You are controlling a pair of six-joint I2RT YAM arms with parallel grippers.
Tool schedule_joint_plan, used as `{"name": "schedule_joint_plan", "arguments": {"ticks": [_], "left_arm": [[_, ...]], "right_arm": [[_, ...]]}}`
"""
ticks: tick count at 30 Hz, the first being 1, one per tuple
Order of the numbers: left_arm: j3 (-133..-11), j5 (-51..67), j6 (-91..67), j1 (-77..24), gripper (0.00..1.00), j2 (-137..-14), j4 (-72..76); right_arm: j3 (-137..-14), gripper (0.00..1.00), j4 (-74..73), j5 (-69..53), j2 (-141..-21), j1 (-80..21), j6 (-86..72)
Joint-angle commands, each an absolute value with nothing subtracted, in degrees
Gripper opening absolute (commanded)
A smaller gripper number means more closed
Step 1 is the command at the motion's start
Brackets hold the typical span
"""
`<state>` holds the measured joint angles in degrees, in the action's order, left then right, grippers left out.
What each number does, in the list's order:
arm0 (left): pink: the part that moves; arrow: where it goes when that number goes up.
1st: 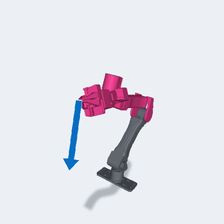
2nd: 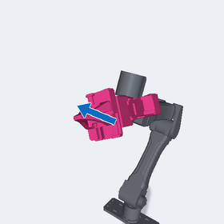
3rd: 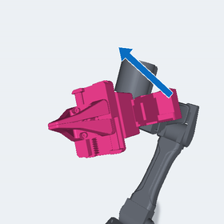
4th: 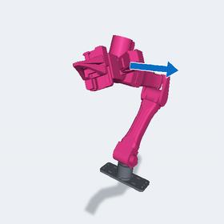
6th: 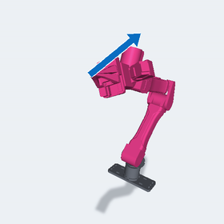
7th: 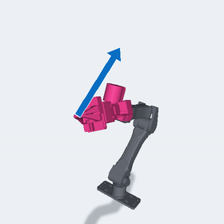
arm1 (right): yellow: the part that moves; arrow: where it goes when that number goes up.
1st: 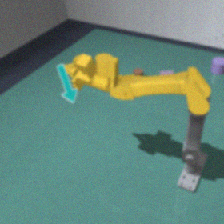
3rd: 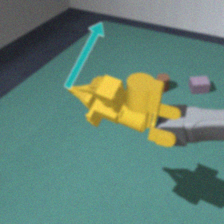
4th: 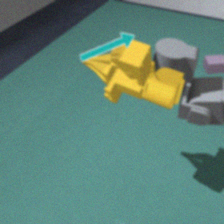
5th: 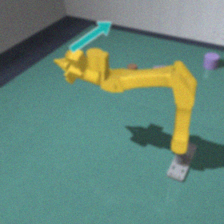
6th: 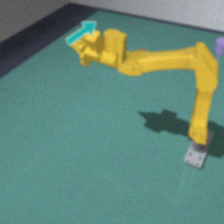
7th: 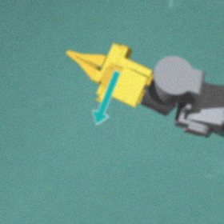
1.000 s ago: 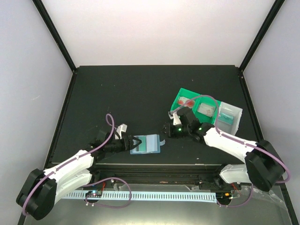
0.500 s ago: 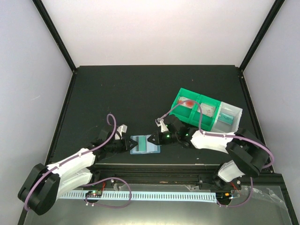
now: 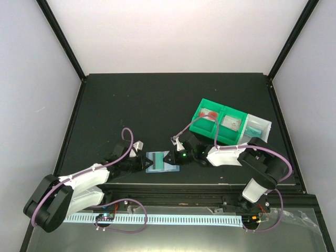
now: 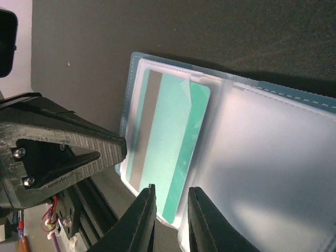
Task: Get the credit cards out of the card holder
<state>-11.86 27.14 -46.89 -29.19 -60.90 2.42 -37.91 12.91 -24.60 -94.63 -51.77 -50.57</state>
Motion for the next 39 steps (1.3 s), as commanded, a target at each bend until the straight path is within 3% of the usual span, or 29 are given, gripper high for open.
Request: {"name": "schedule_joint_plan", "arguments": {"ticks": [1,19,32,39], "left_arm": [[-11.60,25.59,-45.23,-28.74,0.02,-61.73,3.73],[-10.81,24.86,-44.95,-28.74,0.02,-62.48,2.29],[-10.13,24.21,-45.21,-28.74,0.02,-63.20,2.90],[-10.29,23.58,-45.26,-28.74,0.02,-63.98,2.35]], "right_arm": [[-39.37,0.20,16.60,-25.05,-96.73,-52.16,-51.03],[-40.17,0.20,20.97,-26.78,-102.71,-52.17,-52.15],[-39.06,0.01,24.25,-27.92,-103.36,-52.12,-53.34],[-37.69,0.01,25.00,-27.47,-102.74,-52.03,-53.85]]}}
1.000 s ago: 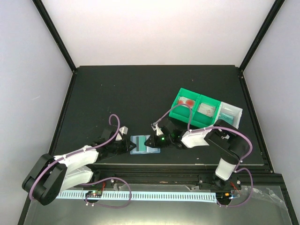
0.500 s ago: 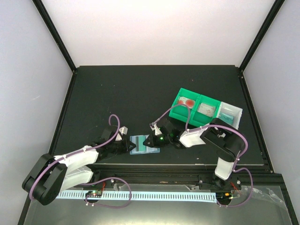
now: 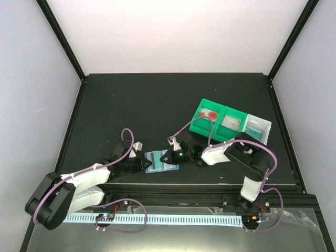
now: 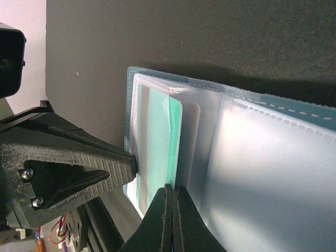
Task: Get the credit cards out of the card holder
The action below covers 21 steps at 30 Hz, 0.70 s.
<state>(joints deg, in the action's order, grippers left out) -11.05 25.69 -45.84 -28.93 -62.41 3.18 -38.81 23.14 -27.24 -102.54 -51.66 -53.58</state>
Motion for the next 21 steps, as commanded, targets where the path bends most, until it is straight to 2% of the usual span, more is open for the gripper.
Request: {"name": "schedule_joint_plan", "arguments": {"ticks": [1,21], "left_arm": [[-10.28,23.49,-45.30,-28.70,0.02,-64.05,2.36],[-10.90,22.07,-44.60,-28.72,0.03,-63.93,0.60]], "right_arm": [[-37.48,0.01,25.16,-27.43,-102.72,-51.97,-54.10],[-33.75,0.01,26.34,-27.25,-101.65,-49.55,-55.36]]}}
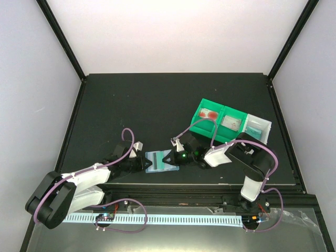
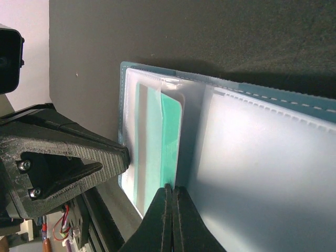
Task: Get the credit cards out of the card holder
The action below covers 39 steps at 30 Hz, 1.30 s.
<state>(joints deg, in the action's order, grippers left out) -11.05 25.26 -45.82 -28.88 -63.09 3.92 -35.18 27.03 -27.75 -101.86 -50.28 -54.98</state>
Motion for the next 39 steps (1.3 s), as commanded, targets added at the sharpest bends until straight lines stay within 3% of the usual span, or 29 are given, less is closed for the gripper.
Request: {"name": "schedule_joint_plan", "arguments": {"ticks": [1,10,17,22,27,34,39], "left_arm": [[-10.90,22.01,-44.53,-28.74,0.03,-63.86,0.50],[-10.90,22.06,-44.60,-28.74,0.03,-63.78,0.68],[-10.85,22.28,-44.68,-28.74,0.03,-63.81,0.77],[-10.81,22.32,-44.78,-28.74,0.03,-63.79,0.94],[-10.90,22.47,-44.94,-28.74,0.03,-63.72,1.03],[-10.99,22.43,-44.89,-28.73,0.03,-63.80,0.79],[-11.15,22.50,-44.83,-28.72,0.03,-63.76,0.75]], "right_arm": [[-33.38,0.01,26.61,-27.25,-101.54,-49.30,-55.42],[-32.25,0.01,28.67,-28.59,-101.87,-48.60,-56.05],[-32.86,0.12,29.44,-28.52,-102.96,-48.53,-56.09],[-33.20,0.13,29.84,-28.51,-104.00,-48.60,-55.69],[-33.40,0.12,30.64,-29.15,-104.55,-48.60,-55.48],[-33.02,0.01,30.71,-29.63,-102.48,-48.58,-54.60],[-32.35,0.01,28.15,-28.70,-99.73,-48.44,-53.98]]}}
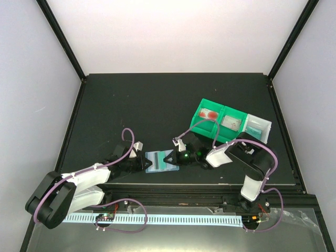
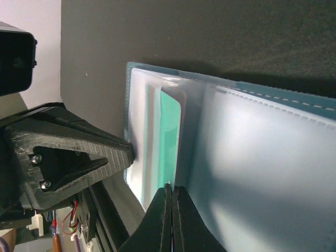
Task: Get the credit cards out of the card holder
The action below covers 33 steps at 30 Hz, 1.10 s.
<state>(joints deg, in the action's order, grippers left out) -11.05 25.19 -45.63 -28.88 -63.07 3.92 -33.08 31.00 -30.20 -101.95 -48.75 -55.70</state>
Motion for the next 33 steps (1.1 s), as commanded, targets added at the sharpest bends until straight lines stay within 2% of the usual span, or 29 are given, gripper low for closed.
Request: {"name": "schedule_joint_plan", "arguments": {"ticks": [1,13,20,24,29,33], "left_arm": [[-11.24,22.57,-44.87,-28.74,0.03,-63.65,0.64],[-12.91,23.09,-44.77,-28.73,0.04,-59.67,-1.93],[-17.88,22.76,-43.48,-28.74,0.32,-53.19,-7.71],[-20.33,22.29,-42.31,-28.74,0.45,-49.84,-10.26],[-23.48,26.02,-42.17,-28.74,0.56,-47.13,-12.03],[-22.57,29.46,-37.27,-28.86,0.60,-42.77,-7.61]], "right_arm": [[-32.30,0.01,27.20,-28.39,-99.16,-48.35,-53.90],[-33.68,0.01,11.21,-22.70,-89.44,-47.35,-52.51],[-35.52,0.01,2.49,-19.01,-82.40,-47.33,-52.45],[-36.67,0.01,2.54,-19.85,-79.00,-47.43,-48.62],[-39.97,0.01,-4.97,-15.60,-75.78,-47.37,-43.14],[-41.22,0.01,-5.57,-20.12,-74.30,-47.29,-48.04]]}}
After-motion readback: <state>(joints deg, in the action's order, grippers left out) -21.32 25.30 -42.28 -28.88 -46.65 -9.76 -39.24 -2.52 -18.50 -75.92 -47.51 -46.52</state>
